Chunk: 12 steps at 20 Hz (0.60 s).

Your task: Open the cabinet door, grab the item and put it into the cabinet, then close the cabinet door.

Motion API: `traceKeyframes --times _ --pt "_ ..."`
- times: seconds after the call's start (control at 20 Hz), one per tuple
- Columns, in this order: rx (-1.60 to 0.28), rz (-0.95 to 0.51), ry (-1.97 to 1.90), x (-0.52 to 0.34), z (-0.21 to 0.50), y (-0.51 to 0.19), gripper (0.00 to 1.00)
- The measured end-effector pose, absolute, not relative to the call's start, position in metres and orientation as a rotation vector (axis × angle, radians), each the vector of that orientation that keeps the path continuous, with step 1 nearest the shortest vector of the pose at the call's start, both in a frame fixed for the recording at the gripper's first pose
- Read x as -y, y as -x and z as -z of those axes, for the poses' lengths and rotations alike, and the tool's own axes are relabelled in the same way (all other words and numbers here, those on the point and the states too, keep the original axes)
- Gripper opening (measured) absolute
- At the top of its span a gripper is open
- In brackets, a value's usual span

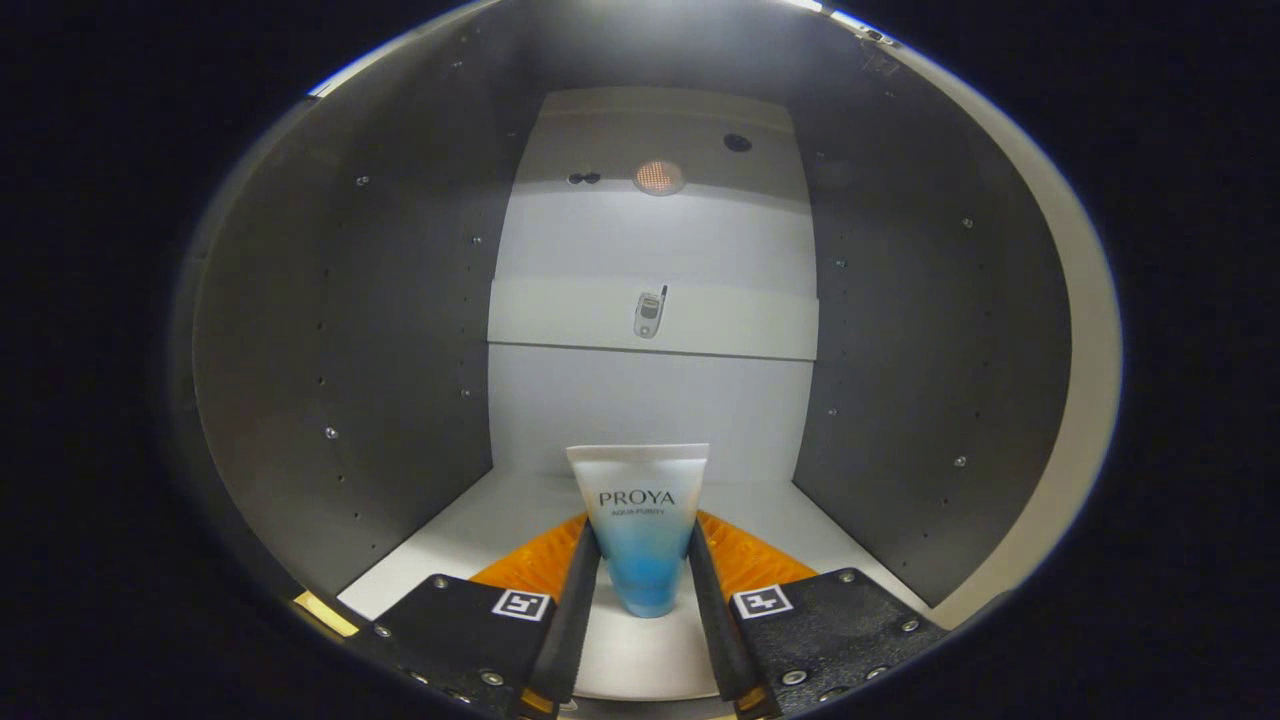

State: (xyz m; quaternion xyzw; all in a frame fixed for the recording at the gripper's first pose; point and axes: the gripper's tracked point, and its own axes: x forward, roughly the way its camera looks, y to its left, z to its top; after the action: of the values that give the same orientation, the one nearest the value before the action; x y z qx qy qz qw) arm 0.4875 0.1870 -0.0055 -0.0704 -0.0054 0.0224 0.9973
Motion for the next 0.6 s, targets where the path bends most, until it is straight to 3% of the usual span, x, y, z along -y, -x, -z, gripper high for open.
traceKeyframes --times 0.35,0.6 --pt "0.001 -0.01 0.103 -0.187 0.005 -0.488 0.56" --pt "-0.04 -0.039 0.091 -0.195 0.013 -0.484 0.76"
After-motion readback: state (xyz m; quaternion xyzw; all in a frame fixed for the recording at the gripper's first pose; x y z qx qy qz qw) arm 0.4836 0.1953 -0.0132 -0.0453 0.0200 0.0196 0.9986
